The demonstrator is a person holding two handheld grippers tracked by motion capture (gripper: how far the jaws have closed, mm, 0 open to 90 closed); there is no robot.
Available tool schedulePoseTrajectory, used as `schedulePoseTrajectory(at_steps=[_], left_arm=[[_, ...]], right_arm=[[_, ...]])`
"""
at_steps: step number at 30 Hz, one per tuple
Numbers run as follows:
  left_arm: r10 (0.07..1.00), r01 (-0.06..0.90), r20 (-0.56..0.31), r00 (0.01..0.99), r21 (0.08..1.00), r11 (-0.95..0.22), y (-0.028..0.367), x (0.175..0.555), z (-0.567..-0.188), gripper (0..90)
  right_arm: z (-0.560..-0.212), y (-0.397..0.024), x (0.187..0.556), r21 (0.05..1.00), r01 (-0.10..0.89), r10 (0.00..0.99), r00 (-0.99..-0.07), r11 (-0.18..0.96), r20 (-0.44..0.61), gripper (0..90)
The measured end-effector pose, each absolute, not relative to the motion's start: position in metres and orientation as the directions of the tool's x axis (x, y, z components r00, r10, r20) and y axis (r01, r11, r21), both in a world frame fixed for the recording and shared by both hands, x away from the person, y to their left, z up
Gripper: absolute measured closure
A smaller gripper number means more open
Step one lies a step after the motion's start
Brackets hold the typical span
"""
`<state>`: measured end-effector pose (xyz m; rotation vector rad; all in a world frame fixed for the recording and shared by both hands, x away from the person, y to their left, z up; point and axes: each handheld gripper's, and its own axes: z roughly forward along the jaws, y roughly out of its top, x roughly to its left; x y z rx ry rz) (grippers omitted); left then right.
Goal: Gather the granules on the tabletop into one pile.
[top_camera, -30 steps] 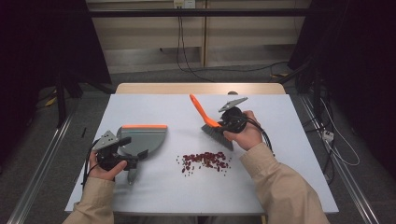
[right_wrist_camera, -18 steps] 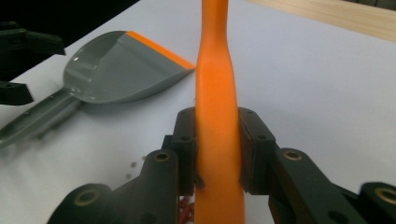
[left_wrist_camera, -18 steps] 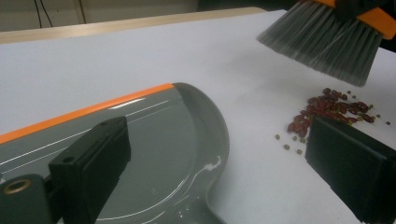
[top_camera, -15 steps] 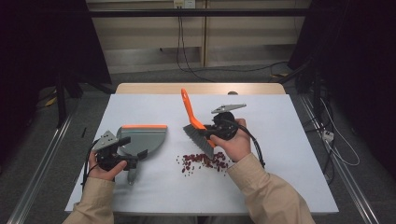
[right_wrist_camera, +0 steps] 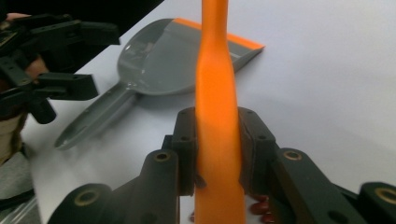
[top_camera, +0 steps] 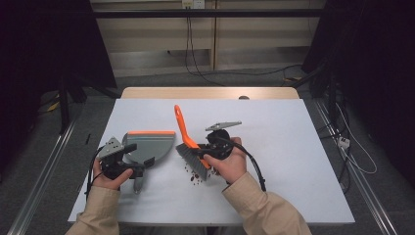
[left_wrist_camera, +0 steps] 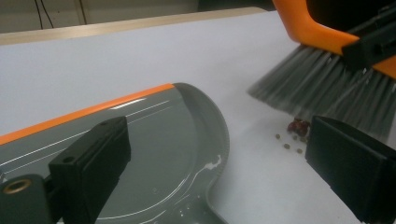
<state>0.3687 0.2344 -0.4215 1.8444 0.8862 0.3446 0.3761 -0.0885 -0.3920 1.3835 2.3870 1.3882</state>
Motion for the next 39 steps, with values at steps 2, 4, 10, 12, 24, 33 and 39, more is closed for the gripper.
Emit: schedulePoseTrajectory(at_steps=[2,4,10,12,24,33,39], left_arm=[[0.71,0.419,-0.157,0.687,0.883,-0.21,0.235,0.369,-0.422,6.7],[0.711,0.419,-0.156,0.686,0.884,-0.21,0.235,0.369,-0.422,6.7],[0.714,0.42,-0.155,0.683,0.883,-0.21,0.236,0.369,-0.422,6.7],[0.713,0.42,-0.155,0.683,0.883,-0.21,0.236,0.369,-0.422,6.7],[0.714,0.418,-0.153,0.683,0.884,-0.21,0.237,0.369,-0.421,6.7],[0.715,0.419,-0.152,0.683,0.882,-0.213,0.236,0.368,-0.421,6.7],[0.715,0.418,-0.15,0.683,0.883,-0.215,0.236,0.368,-0.421,6.7]], right_arm=[[-0.395,-0.083,0.373,0.71,0.68,0.698,-0.597,0.18,0.395,71.5],[-0.398,-0.077,0.369,0.704,0.69,0.689,-0.594,0.17,0.416,71.5],[-0.413,-0.06,0.366,0.662,0.728,0.673,-0.58,0.176,0.459,71.4],[-0.418,-0.057,0.367,0.658,0.73,0.702,-0.568,0.187,0.431,71.5],[-0.424,-0.084,0.382,0.614,0.775,0.776,-0.479,0.153,0.411,70.6],[-0.423,-0.107,0.382,0.608,0.783,0.803,-0.443,0.13,0.399,70.3],[-0.424,-0.122,0.381,0.603,0.791,0.818,-0.413,0.104,0.4,70.2]])
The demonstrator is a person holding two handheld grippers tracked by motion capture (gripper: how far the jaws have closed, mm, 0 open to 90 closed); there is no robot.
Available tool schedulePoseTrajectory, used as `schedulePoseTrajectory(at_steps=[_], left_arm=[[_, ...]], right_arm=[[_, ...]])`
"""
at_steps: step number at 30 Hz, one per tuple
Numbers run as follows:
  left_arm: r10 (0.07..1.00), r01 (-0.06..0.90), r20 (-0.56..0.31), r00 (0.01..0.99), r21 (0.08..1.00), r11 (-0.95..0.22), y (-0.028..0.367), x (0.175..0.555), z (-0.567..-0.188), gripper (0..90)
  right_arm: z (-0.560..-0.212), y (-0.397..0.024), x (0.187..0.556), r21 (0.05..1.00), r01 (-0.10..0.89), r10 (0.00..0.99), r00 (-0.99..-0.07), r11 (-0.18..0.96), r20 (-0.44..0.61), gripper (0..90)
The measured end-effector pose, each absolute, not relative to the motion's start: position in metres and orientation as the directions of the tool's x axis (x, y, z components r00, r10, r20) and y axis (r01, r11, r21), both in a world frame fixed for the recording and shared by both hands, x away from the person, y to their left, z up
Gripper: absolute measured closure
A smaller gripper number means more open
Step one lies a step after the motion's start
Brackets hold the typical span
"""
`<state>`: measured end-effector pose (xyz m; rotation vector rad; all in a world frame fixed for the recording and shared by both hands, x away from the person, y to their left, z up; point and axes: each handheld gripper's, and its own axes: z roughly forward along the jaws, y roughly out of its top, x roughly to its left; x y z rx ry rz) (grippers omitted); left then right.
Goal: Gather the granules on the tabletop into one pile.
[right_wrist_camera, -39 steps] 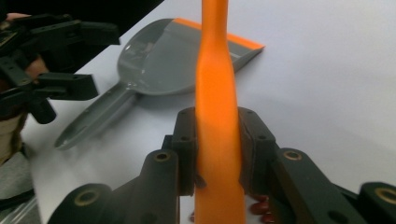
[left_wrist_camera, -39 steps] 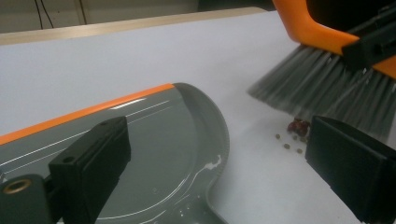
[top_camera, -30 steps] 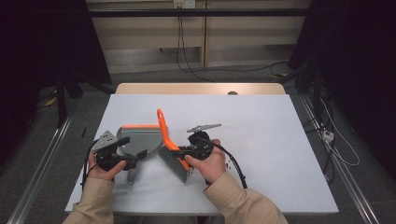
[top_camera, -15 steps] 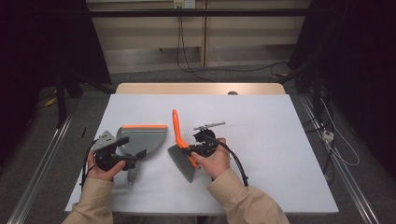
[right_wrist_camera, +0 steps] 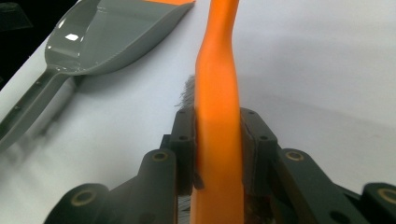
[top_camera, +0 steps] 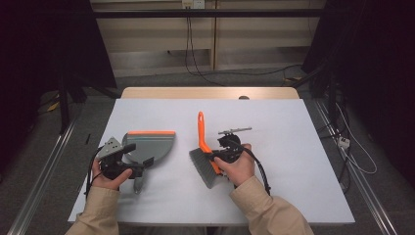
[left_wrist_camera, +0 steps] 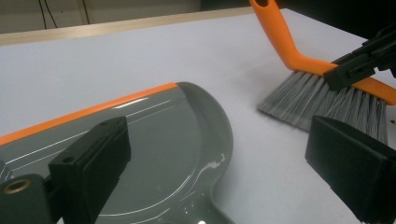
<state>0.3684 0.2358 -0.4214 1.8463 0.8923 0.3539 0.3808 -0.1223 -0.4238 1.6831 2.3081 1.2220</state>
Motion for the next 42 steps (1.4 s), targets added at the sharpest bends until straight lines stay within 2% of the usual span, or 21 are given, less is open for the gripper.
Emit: schedulePoseTrajectory(at_steps=[31,42], left_arm=[[0.711,0.419,-0.15,0.687,0.881,-0.22,0.233,0.369,-0.422,6.7],[0.711,0.42,-0.151,0.687,0.88,-0.219,0.232,0.37,-0.423,6.7]], right_arm=[[-0.424,-0.172,0.374,0.591,0.805,0.853,-0.336,0.04,0.4,69.8],[-0.415,-0.177,0.375,0.607,0.794,0.826,-0.34,-0.004,0.449,71.1]])
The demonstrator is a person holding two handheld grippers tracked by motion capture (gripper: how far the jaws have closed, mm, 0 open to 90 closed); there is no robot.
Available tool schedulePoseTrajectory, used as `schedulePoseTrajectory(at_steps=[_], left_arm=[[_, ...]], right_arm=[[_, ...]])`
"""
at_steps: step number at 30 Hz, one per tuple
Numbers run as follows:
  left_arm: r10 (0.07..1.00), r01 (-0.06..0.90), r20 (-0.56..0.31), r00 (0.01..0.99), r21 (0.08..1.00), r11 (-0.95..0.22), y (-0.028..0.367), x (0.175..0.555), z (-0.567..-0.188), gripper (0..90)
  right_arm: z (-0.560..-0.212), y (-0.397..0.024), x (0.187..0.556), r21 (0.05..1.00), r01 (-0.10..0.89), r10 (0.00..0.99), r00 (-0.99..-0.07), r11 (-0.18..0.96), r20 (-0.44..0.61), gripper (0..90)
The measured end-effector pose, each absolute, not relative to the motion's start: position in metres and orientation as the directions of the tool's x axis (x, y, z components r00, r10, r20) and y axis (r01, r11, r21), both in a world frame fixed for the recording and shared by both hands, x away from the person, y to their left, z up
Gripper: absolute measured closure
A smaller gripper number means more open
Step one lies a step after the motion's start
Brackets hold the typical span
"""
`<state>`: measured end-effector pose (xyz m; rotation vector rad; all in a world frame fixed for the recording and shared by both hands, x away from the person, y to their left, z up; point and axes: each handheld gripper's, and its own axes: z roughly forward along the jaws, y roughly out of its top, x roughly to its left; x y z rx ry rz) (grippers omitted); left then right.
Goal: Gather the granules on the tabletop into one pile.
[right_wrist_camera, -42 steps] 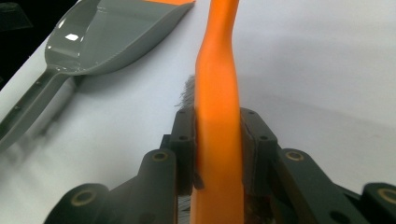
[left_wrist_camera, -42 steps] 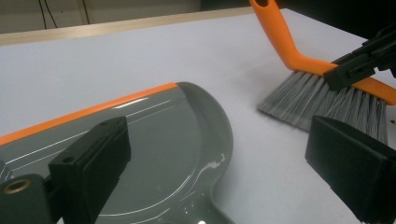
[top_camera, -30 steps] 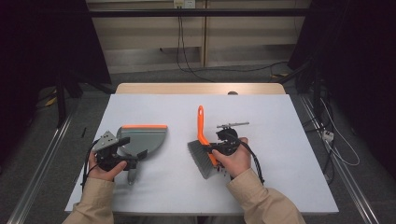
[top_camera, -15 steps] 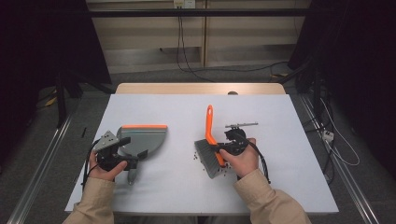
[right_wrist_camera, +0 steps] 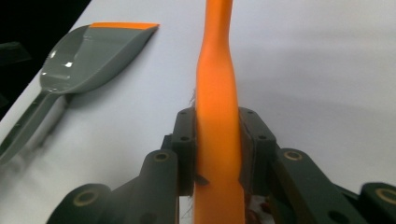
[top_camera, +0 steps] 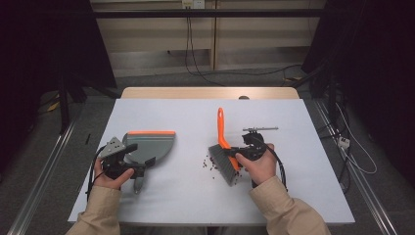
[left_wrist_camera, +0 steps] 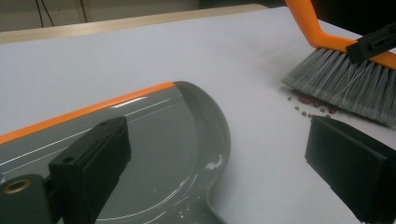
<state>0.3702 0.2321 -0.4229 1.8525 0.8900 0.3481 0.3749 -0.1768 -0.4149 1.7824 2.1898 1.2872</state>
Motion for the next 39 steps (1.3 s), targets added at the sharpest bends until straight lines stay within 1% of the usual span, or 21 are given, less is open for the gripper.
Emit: schedulePoseTrajectory(at_steps=[4,8,11,13,15,16,18,23,39], left_arm=[[0.712,0.421,-0.15,0.686,0.88,-0.22,0.233,0.37,-0.423,6.7],[0.713,0.422,-0.153,0.684,0.881,-0.215,0.234,0.37,-0.422,6.7],[0.714,0.422,-0.153,0.684,0.881,-0.215,0.235,0.37,-0.422,6.7],[0.713,0.422,-0.154,0.684,0.881,-0.215,0.235,0.37,-0.422,6.7],[0.713,0.423,-0.155,0.684,0.881,-0.214,0.235,0.37,-0.422,6.7],[0.713,0.423,-0.156,0.683,0.881,-0.213,0.235,0.37,-0.422,6.7],[0.712,0.422,-0.156,0.684,0.881,-0.212,0.235,0.37,-0.422,6.7],[0.714,0.419,-0.152,0.684,0.882,-0.214,0.236,0.37,-0.422,6.7],[0.713,0.418,-0.151,0.685,0.883,-0.215,0.235,0.369,-0.422,6.7]], right_arm=[[-0.408,-0.162,0.377,0.619,0.785,0.81,-0.37,0.011,0.455,71.3],[-0.403,-0.138,0.379,0.633,0.772,0.795,-0.416,0.052,0.442,71.3],[-0.402,-0.12,0.378,0.631,0.772,0.774,-0.444,0.074,0.452,71.3],[-0.405,-0.11,0.379,0.624,0.776,0.776,-0.451,0.097,0.441,71.3],[-0.413,-0.103,0.381,0.606,0.784,0.797,-0.448,0.134,0.404,71.4],[-0.414,-0.102,0.382,0.619,0.773,0.811,-0.448,0.14,0.376,71.3],[-0.415,-0.107,0.385,0.597,0.792,0.811,-0.43,0.128,0.397,71.3],[-0.415,-0.117,0.385,0.601,0.786,0.837,-0.421,0.144,0.35,70.9],[-0.415,-0.162,0.382,0.596,0.8,0.875,-0.336,0.07,0.349,70.7]])
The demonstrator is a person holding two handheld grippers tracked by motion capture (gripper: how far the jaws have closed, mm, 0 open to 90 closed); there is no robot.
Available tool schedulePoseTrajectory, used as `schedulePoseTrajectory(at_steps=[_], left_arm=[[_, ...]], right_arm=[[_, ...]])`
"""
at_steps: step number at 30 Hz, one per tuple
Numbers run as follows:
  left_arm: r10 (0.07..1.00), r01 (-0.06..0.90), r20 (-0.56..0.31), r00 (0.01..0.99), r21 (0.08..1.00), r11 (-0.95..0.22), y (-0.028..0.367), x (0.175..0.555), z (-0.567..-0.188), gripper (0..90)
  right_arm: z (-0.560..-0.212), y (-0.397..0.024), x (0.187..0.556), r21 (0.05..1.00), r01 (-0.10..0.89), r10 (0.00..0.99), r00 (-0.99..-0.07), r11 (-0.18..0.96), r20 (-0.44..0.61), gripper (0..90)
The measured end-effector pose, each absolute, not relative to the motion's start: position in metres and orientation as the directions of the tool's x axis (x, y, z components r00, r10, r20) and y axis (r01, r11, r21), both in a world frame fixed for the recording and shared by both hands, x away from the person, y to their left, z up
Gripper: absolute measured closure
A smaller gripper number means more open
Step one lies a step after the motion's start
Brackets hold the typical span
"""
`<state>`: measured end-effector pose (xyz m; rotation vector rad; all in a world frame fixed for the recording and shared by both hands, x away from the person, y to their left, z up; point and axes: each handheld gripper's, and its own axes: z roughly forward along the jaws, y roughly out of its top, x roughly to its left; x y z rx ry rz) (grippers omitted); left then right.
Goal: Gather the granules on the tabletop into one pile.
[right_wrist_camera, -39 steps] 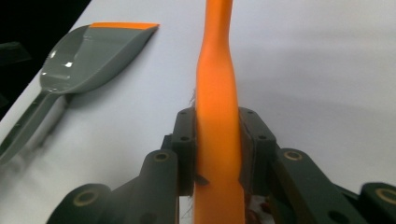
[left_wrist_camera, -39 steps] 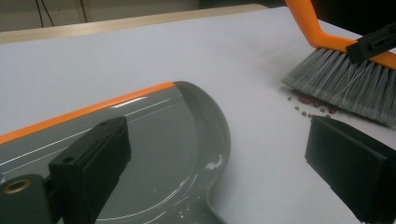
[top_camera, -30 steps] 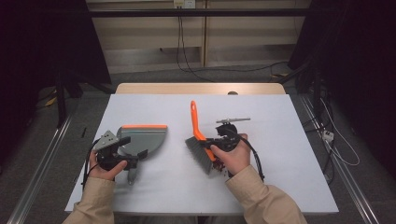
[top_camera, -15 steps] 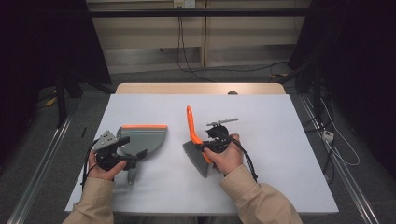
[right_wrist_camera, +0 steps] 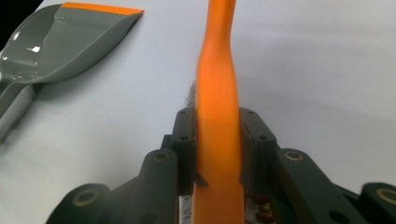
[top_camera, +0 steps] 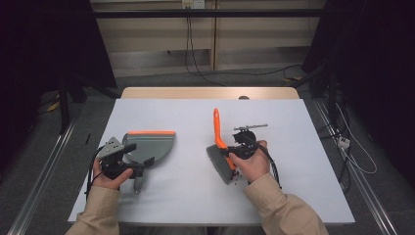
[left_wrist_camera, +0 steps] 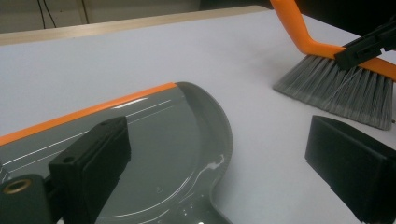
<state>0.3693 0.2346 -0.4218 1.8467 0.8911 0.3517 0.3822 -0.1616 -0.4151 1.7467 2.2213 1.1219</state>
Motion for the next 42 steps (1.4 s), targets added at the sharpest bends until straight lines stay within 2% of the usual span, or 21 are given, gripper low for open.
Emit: schedulePoseTrajectory(at_steps=[12,21,26,29,35,42], left_arm=[[0.714,0.416,-0.146,0.685,0.883,-0.218,0.235,0.369,-0.421,6.7],[0.713,0.419,-0.151,0.684,0.882,-0.216,0.233,0.37,-0.422,6.8],[0.714,0.42,-0.15,0.684,0.881,-0.217,0.233,0.37,-0.422,6.8],[0.714,0.421,-0.15,0.684,0.881,-0.218,0.233,0.37,-0.422,6.8],[0.713,0.419,-0.15,0.684,0.882,-0.216,0.234,0.37,-0.422,6.8],[0.715,0.422,-0.154,0.682,0.881,-0.213,0.234,0.37,-0.422,6.8]], right_arm=[[-0.414,-0.181,0.378,0.594,0.803,0.884,-0.304,0.039,0.354,70.8],[-0.41,-0.177,0.376,0.61,0.792,0.839,-0.349,0.026,0.417,71.3],[-0.404,-0.173,0.373,0.634,0.77,0.791,-0.429,0.068,0.436,71.3],[-0.401,-0.175,0.375,0.665,0.736,0.745,-0.514,0.127,0.426,71.3],[-0.398,-0.175,0.374,0.712,0.643,0.657,-0.67,0.283,0.344,71.4],[-0.395,-0.175,0.369,0.735,0.554,0.594,-0.762,0.392,0.257,71.4]])
